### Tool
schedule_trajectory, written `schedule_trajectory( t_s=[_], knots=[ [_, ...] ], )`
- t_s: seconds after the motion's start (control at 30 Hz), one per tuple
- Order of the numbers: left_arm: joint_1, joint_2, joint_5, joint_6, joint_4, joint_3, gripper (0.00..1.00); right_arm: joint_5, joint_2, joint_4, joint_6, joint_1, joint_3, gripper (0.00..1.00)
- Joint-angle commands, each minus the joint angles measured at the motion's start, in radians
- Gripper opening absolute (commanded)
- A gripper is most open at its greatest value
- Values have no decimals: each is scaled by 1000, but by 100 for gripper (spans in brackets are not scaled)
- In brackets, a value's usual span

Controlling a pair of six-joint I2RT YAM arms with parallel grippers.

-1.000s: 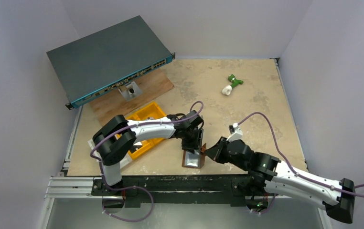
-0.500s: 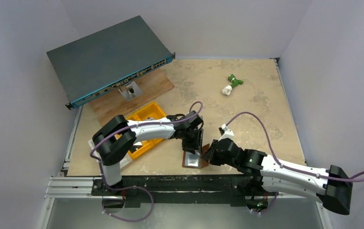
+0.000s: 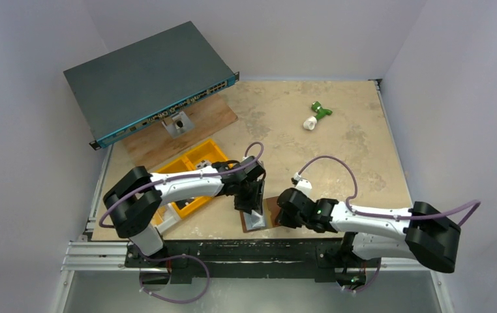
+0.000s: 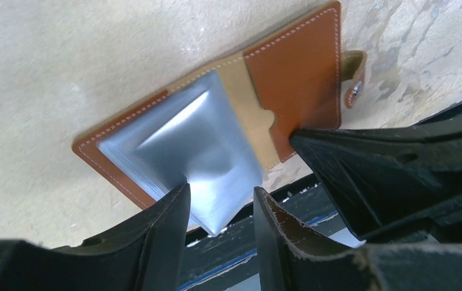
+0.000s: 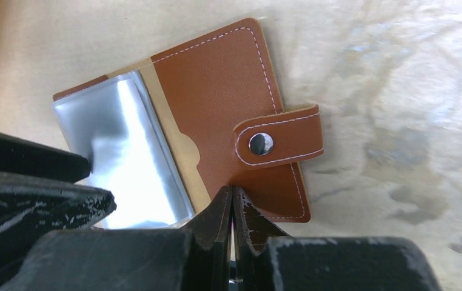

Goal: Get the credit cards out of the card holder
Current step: Open the card holder at the center of the board.

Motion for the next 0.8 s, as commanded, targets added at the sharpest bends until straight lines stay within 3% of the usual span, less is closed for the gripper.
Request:
schedule_trajectory(
  t_s=[0.0,0.5,0.77],
  knots=[
    [-3,-99,-69,11,-42,-40,43,-22,118,60,-16,-4,20,1],
    [1,-243,-154,-3,-120,-101,45,-81,177,149,-20,-4,-14,0],
    [9,-243,-105,-26,-57,-146,51,-87,169,154,-18,-3,-28,0]
  ],
)
